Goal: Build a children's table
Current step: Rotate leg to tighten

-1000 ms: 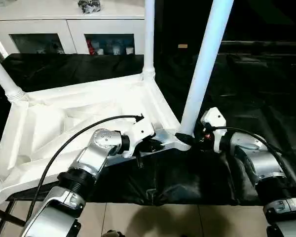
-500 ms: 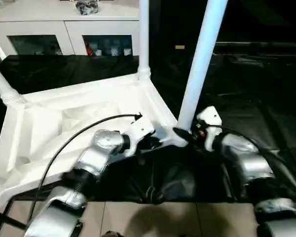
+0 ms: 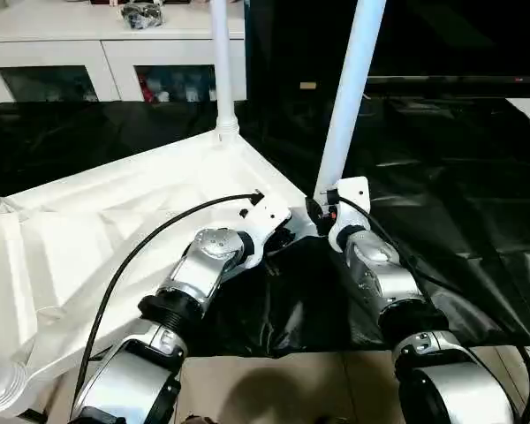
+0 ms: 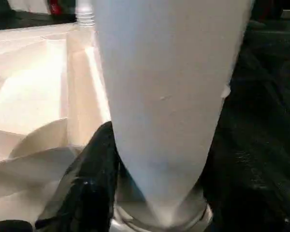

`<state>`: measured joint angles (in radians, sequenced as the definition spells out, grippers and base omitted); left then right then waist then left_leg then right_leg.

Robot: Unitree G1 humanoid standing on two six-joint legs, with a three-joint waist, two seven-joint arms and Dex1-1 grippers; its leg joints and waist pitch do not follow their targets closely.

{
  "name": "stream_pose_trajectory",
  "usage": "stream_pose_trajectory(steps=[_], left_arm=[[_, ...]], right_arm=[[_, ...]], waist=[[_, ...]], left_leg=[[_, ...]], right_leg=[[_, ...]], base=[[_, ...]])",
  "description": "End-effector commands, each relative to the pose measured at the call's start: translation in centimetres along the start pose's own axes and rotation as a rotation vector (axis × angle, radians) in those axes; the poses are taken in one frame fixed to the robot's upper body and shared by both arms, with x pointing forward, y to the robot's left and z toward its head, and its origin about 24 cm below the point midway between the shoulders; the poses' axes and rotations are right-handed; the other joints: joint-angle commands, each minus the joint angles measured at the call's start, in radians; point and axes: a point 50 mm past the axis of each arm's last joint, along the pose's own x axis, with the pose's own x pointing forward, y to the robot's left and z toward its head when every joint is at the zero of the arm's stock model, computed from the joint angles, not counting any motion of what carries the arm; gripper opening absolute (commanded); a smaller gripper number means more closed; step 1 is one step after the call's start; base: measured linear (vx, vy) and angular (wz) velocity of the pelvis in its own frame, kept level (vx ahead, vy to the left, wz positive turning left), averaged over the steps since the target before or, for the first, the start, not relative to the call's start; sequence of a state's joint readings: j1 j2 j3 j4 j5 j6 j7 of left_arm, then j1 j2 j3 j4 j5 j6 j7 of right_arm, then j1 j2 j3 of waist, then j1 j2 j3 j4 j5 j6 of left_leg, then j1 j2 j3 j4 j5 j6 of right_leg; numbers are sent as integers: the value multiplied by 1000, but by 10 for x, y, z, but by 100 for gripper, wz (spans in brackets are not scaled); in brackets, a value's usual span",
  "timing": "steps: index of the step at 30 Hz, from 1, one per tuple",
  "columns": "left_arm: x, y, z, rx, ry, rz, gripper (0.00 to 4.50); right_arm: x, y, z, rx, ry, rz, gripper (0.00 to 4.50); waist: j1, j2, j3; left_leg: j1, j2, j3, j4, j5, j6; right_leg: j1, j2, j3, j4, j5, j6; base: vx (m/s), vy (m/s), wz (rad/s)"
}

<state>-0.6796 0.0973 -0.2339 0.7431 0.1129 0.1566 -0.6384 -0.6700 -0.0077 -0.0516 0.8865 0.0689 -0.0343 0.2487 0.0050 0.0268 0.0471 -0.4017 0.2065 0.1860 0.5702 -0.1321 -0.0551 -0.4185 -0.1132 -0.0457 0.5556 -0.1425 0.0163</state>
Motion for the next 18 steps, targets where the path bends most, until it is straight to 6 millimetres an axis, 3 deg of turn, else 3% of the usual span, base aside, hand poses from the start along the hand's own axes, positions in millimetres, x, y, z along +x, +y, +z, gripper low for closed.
stream_pose_trajectory(steps=[1, 6, 8, 9, 18], left_arm=[[-3, 0, 20, 61, -122, -32, 0], [-14, 3, 12, 77, -115, -97, 0], [-20, 5, 7, 85, -110, -132, 0], [-24, 7, 6, 91, -109, -156, 0], [-37, 3, 3, 131, -108, -332, 0]], right_arm=[[5, 28, 1, -13, 5, 186, 295], [-2, 7, 8, -119, -13, 200, 327], [-9, -3, 11, -167, -15, 261, 327], [-15, -8, 12, -195, -9, 321, 327], [-48, -24, 10, -281, 69, 627, 327]], waist=[[3, -20, -66], [9, -18, -67], [11, -19, -67], [14, -15, -67], [42, -11, -71]], left_leg=[[23, -1, -7, -70, -477, 29], [32, 3, -2, -67, -456, 25], [30, 5, -1, -68, -446, 27], [28, 5, -1, -70, -439, 29], [31, 12, 7, -68, -390, 46]], right_leg=[[35, -12, -6, -76, -493, -123], [27, -12, 2, -72, -464, -151], [30, -10, 4, -67, -437, -159], [34, -10, 4, -65, -426, -157], [40, -7, 10, -50, -308, -199]], base=[[0, 0, 0], [0, 0, 0], [0, 0, 0], [0, 0, 0], [0, 0, 0]])
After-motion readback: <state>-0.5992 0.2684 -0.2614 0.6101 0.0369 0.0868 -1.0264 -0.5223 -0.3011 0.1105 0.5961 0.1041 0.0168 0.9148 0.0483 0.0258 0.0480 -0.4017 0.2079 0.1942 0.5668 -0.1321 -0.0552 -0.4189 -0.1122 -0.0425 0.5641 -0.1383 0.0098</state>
